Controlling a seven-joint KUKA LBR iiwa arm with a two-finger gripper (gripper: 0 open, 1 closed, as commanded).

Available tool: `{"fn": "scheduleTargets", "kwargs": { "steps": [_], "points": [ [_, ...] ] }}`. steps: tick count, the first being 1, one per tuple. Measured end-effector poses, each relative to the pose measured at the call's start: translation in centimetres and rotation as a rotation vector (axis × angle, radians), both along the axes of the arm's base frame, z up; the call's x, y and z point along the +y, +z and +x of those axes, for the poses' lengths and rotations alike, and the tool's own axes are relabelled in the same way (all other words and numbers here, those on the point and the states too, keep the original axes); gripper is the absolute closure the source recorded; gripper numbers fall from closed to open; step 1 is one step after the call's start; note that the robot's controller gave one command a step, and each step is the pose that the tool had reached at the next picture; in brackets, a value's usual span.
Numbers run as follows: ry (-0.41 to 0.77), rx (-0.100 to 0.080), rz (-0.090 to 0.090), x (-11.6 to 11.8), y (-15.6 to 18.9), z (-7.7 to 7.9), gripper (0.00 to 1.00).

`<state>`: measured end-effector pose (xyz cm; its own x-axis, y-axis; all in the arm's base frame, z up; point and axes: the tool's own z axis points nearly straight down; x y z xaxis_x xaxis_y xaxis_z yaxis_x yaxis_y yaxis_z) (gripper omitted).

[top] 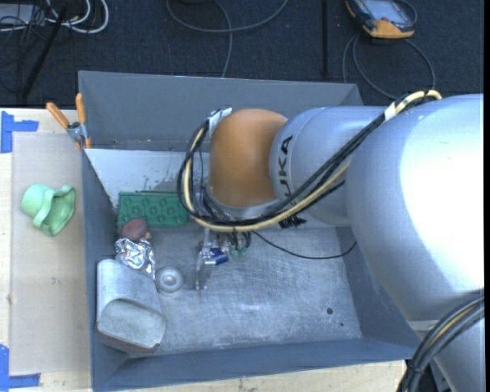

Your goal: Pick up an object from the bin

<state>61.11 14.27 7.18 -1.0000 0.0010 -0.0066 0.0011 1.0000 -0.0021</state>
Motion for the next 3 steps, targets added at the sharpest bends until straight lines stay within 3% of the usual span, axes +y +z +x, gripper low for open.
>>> {"fn": "scheduleTargets", "kwargs": {
  "steps": [1,2,3],
  "points": [
    [0.031,0.009,0.001,-7.1,0.8,-1.4,0.00],
    [0.309,0.005,0.003,0.2,0.3,-1.2,0.00],
    [0.409,0.008,0.003,8.8,0.3,-4.5,0.00]
  ]
}}
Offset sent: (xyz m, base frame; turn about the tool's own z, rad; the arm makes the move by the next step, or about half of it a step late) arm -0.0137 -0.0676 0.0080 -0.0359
